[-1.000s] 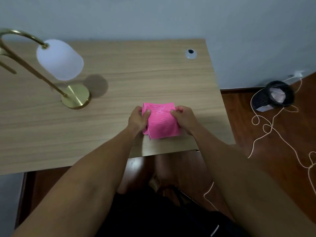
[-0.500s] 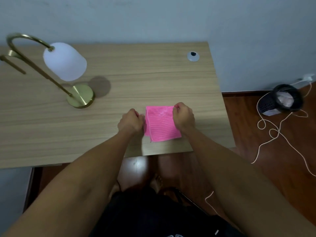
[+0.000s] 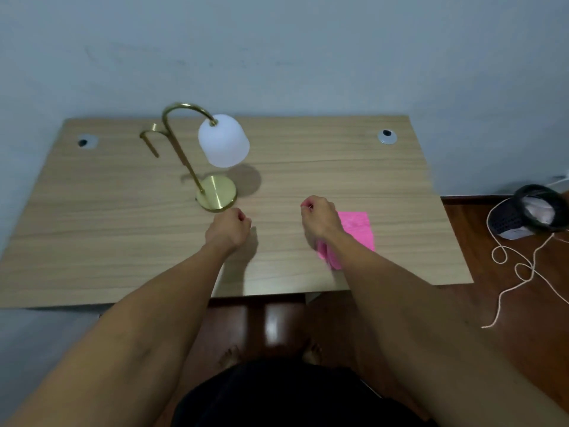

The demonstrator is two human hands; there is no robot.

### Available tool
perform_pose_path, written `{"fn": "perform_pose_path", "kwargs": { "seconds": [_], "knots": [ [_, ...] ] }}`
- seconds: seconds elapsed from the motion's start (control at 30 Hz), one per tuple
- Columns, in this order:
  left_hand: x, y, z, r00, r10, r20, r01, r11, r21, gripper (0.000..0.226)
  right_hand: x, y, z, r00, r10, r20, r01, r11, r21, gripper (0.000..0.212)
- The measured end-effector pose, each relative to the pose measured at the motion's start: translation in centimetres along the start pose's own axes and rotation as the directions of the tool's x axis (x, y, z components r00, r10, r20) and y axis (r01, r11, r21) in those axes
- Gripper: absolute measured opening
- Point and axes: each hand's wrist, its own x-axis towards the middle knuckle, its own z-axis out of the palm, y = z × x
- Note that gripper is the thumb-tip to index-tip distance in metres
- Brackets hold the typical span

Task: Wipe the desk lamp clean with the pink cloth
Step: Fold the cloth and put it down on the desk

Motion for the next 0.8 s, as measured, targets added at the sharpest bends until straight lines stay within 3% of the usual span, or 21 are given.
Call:
{"fn": "perform_pose_path", "kwargs": {
  "seconds": [0.4,0.67,0.8],
  "knots": [
    [0.8,-10.0,-8.9,0.995,0.094,0.028,-0.095,0.996,0.005,0.038,-3.1,-8.9,8.7,1.0,0.014,0.023,-0.013,0.998,-0.055,0.027],
    [0.8,-12.4,-9.7,0.992,0.111,0.066,-0.111,0.994,-0.003,0.051,-4.6,-10.7,10.3,0.998,-0.02,0.055,0.024,0.997,-0.072,0.022],
    [1.0,-13.1,-8.9,0.984,0.16,0.082,-0.164,0.985,0.048,0.057,-4.5,-10.5,11.1,0.996,-0.019,0.091,0.026,0.996,-0.082,0.033]
  ]
}}
